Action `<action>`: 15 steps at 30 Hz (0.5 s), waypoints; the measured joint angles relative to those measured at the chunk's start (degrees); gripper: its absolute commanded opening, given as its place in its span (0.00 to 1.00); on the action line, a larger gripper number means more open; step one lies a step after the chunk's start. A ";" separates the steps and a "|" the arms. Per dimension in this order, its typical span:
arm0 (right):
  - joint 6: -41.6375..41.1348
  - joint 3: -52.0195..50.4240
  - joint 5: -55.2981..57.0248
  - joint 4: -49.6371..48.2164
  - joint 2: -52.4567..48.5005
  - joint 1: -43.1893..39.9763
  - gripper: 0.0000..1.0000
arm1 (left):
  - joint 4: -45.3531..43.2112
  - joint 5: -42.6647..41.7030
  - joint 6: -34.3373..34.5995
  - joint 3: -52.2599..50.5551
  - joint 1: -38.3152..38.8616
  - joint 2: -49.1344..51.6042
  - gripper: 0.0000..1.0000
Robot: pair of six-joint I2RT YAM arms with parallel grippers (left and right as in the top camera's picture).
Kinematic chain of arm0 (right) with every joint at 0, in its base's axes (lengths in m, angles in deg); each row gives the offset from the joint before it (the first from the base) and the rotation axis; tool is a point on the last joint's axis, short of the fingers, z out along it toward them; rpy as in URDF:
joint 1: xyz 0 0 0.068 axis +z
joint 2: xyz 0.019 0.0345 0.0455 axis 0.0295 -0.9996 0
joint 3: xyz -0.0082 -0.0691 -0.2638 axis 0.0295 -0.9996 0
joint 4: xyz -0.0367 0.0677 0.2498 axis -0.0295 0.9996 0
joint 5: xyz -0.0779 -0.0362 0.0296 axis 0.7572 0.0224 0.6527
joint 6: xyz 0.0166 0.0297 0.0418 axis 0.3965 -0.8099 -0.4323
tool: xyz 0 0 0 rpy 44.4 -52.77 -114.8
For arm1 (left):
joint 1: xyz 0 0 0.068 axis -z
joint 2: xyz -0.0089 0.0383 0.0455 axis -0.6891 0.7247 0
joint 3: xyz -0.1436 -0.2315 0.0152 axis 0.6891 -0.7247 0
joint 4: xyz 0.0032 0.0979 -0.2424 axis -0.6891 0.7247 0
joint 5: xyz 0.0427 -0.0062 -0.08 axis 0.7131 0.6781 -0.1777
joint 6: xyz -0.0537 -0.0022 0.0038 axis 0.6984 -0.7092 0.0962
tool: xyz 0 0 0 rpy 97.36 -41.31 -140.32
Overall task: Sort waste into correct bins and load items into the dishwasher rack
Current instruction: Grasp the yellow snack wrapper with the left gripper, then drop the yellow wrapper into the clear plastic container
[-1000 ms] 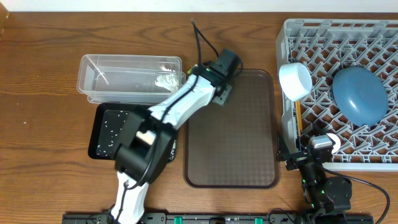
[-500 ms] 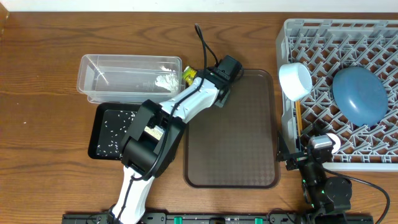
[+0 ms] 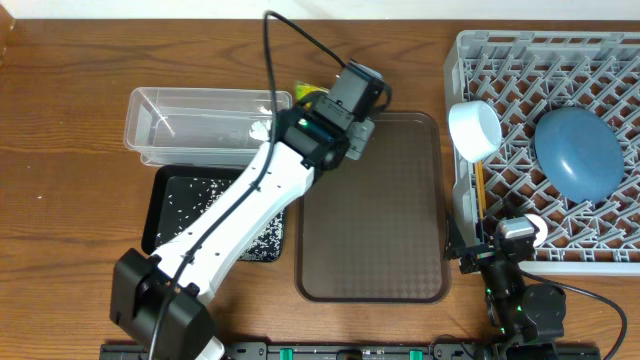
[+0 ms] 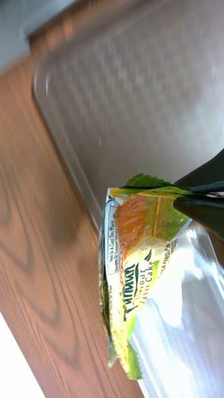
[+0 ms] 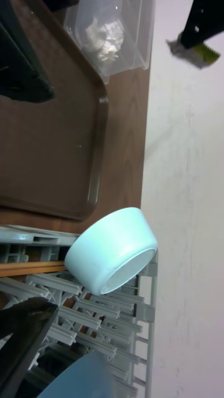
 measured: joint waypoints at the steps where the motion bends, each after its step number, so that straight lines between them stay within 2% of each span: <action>1: -0.02 0.00 0.00 0.02 0.00 0.00 0.99 | 0.39 1.03 0.00 0.00 -0.33 0.22 0.06; 6: -0.02 0.00 0.00 0.02 0.00 0.00 0.99 | 0.70 7.87 0.00 -0.02 -4.28 4.79 0.07; 7: -0.02 0.00 0.00 0.00 0.00 0.00 0.99 | 0.70 8.66 0.00 -0.02 -5.35 5.84 0.15; 10: -0.02 0.00 0.00 0.00 0.00 0.00 0.99 | 0.96 9.73 0.72 -0.20 -8.98 8.55 0.56; 11: -0.02 0.00 0.00 0.02 0.00 0.00 0.99 | 1.53 9.42 0.90 -0.35 -10.16 8.96 0.62; 13: -0.02 0.00 0.00 0.00 0.00 0.00 0.99 | 3.52 7.89 1.29 -0.48 -12.33 9.07 0.66; 15: -0.02 0.00 0.00 0.02 0.00 0.00 0.99 | 5.73 6.01 1.60 -0.48 -13.62 8.28 0.67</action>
